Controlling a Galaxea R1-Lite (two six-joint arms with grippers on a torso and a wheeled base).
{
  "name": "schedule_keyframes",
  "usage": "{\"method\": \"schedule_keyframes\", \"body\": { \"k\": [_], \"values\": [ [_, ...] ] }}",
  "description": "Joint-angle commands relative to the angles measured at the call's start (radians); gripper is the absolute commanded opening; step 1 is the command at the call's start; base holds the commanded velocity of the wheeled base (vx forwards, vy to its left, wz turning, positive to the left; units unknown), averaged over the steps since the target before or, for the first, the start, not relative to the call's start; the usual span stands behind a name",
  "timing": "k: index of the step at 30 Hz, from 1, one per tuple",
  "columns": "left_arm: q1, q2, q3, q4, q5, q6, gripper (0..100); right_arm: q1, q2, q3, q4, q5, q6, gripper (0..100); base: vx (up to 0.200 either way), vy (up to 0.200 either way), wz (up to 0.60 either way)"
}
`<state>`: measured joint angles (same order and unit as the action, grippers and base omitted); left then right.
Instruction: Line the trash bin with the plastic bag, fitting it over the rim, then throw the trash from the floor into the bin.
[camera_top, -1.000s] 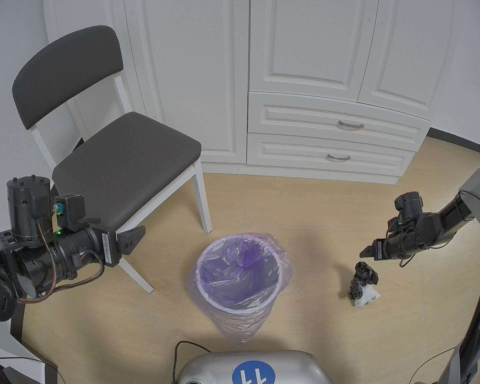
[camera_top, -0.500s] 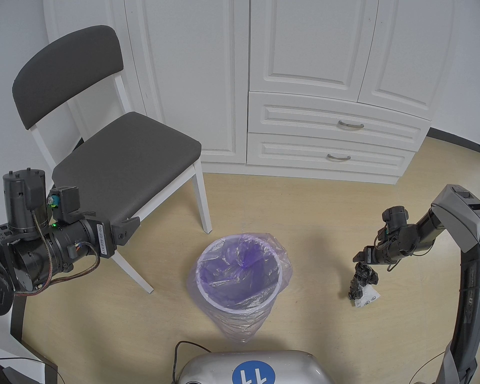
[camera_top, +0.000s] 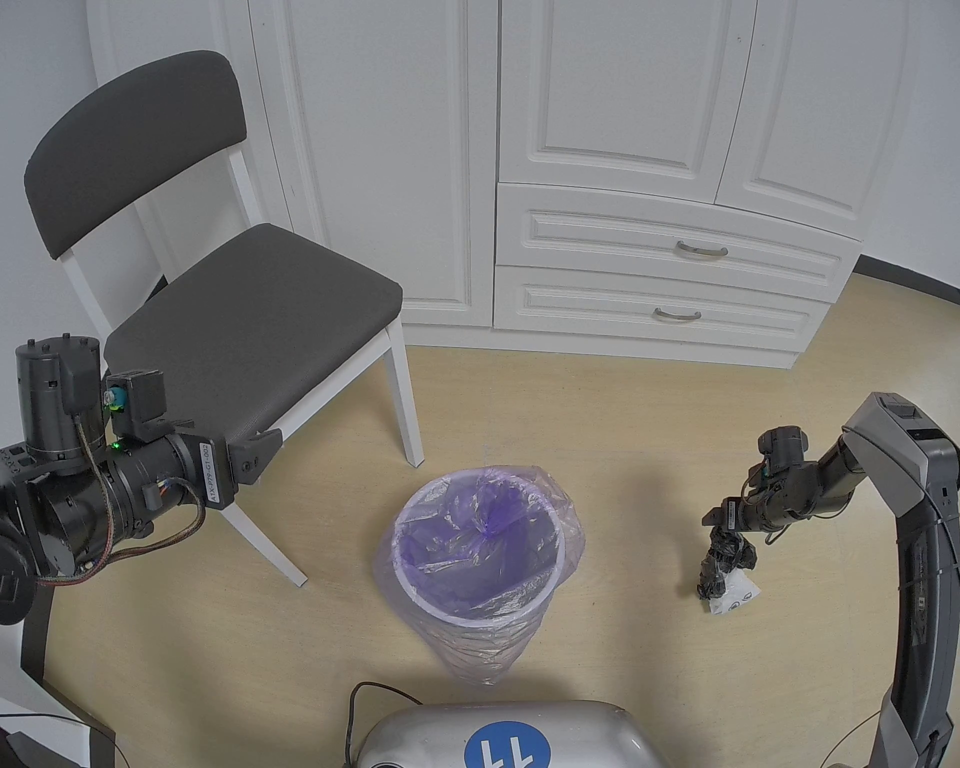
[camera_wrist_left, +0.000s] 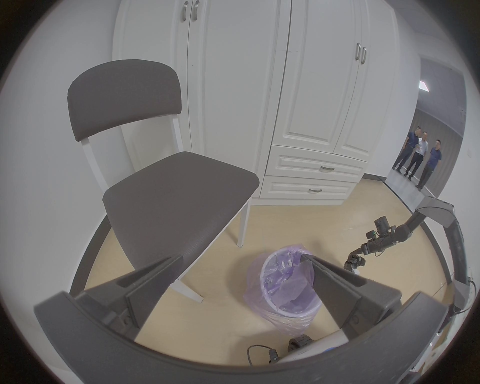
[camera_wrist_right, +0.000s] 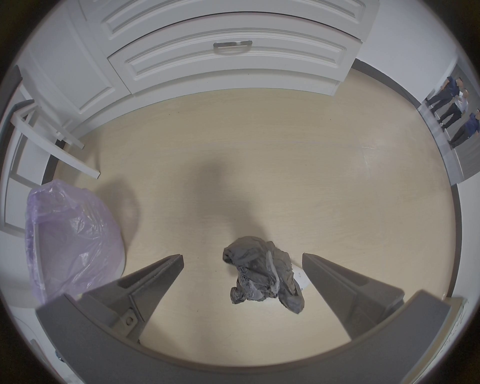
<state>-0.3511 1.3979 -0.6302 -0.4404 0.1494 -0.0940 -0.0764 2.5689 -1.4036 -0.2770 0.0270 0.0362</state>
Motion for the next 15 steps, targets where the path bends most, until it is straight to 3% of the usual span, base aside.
{"method": "schedule_keyframes", "body": {
  "k": [1,6,15],
  "values": [
    [0.001,0.035,0.006,-0.029,0.003,0.000,100,-0.010,0.053,-0.095,0.050,0.022,0.010,100,0.000,0.000,0.00],
    [0.001,0.036,0.004,-0.034,0.001,0.000,100,-0.017,0.109,-0.172,0.035,0.022,0.028,100,0.000,0.000,0.00],
    [0.000,0.039,0.007,-0.034,0.001,0.000,100,-0.006,0.151,-0.301,0.210,0.024,-0.004,100,0.000,0.000,0.00]
  ]
}}
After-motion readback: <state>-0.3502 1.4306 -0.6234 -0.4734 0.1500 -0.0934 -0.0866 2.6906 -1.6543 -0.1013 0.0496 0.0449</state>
